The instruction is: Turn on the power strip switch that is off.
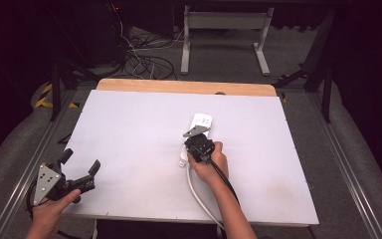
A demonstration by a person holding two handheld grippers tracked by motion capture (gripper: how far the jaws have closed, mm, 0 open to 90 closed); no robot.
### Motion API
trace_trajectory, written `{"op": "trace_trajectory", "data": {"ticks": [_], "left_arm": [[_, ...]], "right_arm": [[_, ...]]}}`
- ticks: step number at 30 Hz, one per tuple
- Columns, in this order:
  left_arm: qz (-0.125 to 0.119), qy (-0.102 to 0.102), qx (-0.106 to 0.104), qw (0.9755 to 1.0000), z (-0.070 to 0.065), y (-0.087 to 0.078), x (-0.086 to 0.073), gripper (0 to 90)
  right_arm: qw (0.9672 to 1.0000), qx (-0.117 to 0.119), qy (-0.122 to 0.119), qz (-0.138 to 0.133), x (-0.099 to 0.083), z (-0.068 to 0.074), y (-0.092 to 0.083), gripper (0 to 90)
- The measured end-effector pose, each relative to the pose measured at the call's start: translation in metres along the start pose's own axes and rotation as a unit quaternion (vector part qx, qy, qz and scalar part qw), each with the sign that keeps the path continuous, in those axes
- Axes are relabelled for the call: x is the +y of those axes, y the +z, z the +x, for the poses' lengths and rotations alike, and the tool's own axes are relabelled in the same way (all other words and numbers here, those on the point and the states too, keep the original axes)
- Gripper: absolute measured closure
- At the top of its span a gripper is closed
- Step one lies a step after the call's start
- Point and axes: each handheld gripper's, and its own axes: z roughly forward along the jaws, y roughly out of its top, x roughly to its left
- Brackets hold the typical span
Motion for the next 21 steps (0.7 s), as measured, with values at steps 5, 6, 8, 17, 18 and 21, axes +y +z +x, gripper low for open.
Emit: {"op": "trace_trajectory", "data": {"ticks": [5, 6, 8, 17, 18, 21], "left_arm": [[-0.001, -0.001, -0.001, 1.0, 0.0, 0.0, 0.0, 3.0], [-0.001, -0.001, -0.001, 1.0, 0.0, 0.0, 0.0, 3.0], [-0.002, -0.002, -0.001, 1.0, 0.001, 0.0, 0.001, 3.0], [-0.003, -0.002, -0.003, 1.0, 0.0, 0.002, 0.001, 3.0], [-0.003, -0.002, -0.004, 1.0, 0.0, 0.002, 0.001, 3.0], [-0.003, -0.002, -0.005, 1.0, -0.001, 0.004, 0.001, 3.0]], "right_arm": [[1.0, -0.002, 0.002, -0.004, 0.0, -0.001, 0.0, 90.0], [0.9999, 0.003, 0.006, -0.008, -0.001, -0.002, 0.0, 90.0], [0.9995, 0.008, 0.016, -0.028, -0.003, -0.007, -0.002, 90.0], [0.9962, 0.028, 0.035, -0.075, -0.004, -0.015, -0.015, 90.0], [0.9964, 0.025, 0.031, -0.075, -0.004, -0.014, -0.017, 90.0], [0.9962, 0.026, 0.032, -0.078, -0.004, -0.014, -0.018, 90.0]]}}
